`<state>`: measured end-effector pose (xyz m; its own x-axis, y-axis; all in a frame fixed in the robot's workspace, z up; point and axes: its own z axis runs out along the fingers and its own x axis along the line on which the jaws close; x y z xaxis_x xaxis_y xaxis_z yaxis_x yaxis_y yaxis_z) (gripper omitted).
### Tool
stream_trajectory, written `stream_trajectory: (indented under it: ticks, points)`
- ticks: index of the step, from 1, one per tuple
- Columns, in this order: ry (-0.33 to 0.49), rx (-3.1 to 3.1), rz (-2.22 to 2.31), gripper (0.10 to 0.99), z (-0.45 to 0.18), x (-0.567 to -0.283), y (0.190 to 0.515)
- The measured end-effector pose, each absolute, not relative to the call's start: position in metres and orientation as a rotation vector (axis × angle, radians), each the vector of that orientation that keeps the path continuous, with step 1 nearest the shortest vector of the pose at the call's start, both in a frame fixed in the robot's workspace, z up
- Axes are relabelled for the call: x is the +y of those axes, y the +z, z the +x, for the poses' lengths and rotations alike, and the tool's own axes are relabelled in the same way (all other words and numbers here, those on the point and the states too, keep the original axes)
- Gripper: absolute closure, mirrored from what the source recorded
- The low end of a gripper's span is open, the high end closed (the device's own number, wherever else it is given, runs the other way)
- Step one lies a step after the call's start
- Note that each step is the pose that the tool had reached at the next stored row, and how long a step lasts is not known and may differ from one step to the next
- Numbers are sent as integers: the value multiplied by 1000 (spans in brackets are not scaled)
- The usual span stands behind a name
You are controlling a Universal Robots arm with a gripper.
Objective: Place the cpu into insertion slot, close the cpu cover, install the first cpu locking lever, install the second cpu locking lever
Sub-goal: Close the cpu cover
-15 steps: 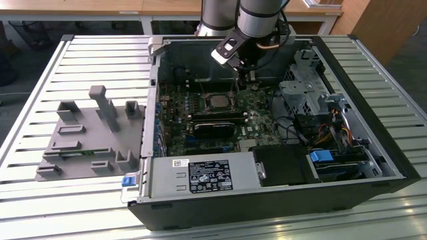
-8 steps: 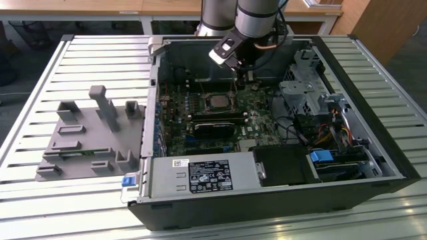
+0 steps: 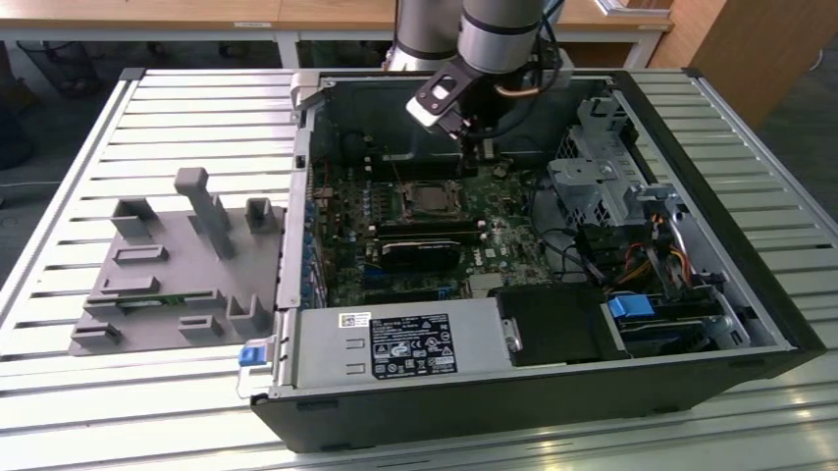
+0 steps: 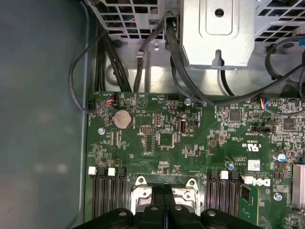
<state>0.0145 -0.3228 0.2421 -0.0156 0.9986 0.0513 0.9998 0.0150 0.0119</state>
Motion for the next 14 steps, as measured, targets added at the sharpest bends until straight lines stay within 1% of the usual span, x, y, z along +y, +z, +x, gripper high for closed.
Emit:
stream_trajectory:
  ticks: [14]
  points:
    - [-69, -2218, -2184, 969, -7, -323, 241]
